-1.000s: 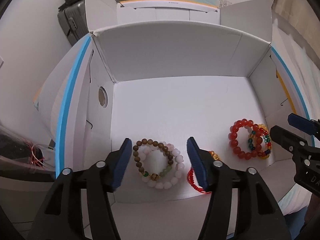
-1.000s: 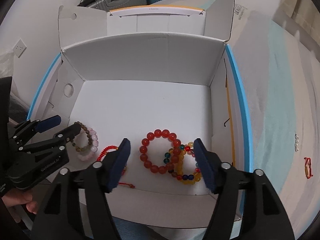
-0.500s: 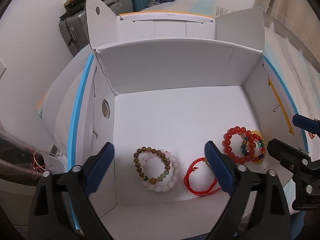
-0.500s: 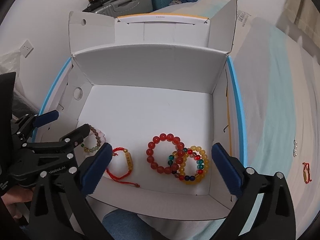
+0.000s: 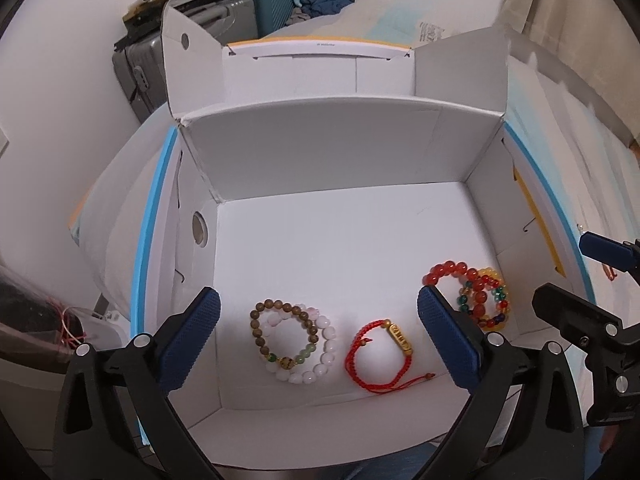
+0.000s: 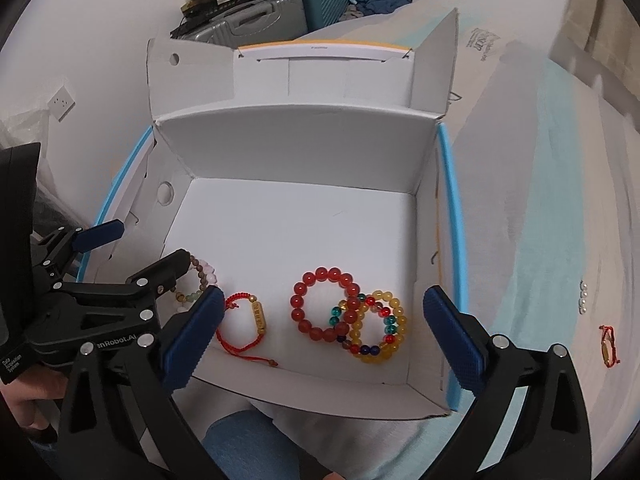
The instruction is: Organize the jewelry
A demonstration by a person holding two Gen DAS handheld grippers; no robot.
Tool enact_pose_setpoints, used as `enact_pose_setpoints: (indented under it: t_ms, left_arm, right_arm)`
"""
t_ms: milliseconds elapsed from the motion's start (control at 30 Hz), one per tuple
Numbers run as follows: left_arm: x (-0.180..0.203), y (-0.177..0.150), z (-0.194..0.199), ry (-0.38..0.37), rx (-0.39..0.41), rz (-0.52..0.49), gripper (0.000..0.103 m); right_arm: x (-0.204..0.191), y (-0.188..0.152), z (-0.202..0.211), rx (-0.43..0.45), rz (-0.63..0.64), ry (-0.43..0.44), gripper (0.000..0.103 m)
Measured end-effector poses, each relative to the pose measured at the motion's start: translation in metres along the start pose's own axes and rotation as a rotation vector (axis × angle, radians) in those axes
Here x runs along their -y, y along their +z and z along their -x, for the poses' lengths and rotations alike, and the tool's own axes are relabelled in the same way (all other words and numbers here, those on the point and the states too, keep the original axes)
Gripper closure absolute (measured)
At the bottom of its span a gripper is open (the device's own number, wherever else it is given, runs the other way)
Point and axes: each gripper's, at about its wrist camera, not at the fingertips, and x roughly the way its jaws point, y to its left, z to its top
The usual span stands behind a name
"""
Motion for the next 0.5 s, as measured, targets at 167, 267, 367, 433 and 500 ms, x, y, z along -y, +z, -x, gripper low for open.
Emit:
enact_pose_setpoints:
  t_ms: [167,267,367,433,500]
  left_arm:
    - [0.014,0.004,0.005,-0.007,0.01,-0.015,0.006]
    - [0.027,0.008,0.009,-0.014,0.019,-0.03,0.006]
    - [0.045,0.012,0.011,-0.026,0.027,-0.051,0.006]
    - [0.056,0.014,0.012,-0.035,0.031,-0.063,0.006]
    - [0.072,0.017,0.013,-0.046,0.036,-0.082,0.006]
  right_arm:
    - [0.014,-0.002,0.013,0.025,-0.019,-0.012,0.008]
    - [0.027,-0.003,0.022,0.043,-0.04,-0.025,0.008]
    - [0.045,-0.006,0.034,0.066,-0.064,-0.044,0.008]
    - [0.057,-0.008,0.04,0.076,-0.08,-0.056,0.008]
    - [0.074,-0.012,0.046,0.084,-0.104,-0.069,0.008]
